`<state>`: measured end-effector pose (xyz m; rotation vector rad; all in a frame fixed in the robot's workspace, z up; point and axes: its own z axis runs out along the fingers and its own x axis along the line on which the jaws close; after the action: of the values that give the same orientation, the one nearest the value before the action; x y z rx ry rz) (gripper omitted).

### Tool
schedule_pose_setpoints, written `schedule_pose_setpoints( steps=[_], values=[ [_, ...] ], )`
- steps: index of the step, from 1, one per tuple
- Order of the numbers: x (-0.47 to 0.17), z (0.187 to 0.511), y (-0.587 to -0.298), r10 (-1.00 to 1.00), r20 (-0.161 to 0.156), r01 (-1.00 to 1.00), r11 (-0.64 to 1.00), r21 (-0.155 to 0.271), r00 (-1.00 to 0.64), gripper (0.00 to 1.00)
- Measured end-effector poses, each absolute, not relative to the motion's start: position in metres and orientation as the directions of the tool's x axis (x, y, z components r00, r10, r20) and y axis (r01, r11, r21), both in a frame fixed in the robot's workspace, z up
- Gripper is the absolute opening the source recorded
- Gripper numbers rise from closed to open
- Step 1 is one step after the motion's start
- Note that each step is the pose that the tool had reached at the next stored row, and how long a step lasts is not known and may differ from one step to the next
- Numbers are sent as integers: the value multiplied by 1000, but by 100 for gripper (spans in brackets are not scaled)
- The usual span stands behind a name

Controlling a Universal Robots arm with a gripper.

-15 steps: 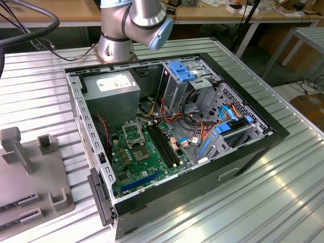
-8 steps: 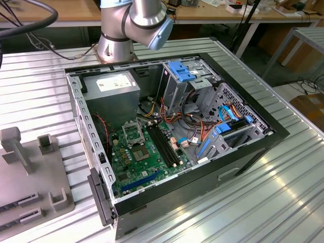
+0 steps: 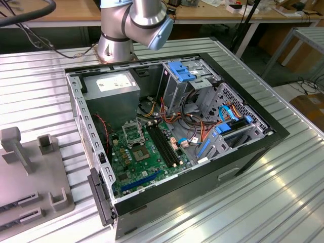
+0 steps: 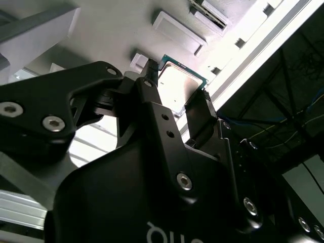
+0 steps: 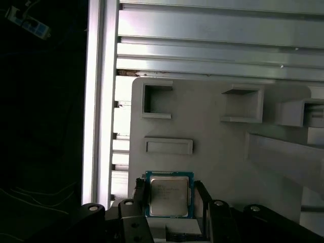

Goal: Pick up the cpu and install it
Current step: 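Pick up the cpu and move it towards the insertion slot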

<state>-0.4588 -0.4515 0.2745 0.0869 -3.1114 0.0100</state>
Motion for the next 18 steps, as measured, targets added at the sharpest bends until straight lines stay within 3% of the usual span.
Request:
schedule_pose_setpoints(
  steps=[18],
  values=[
    [-459, 298, -452, -56, 32, -56, 998, -5, -998, 47]
  ],
)
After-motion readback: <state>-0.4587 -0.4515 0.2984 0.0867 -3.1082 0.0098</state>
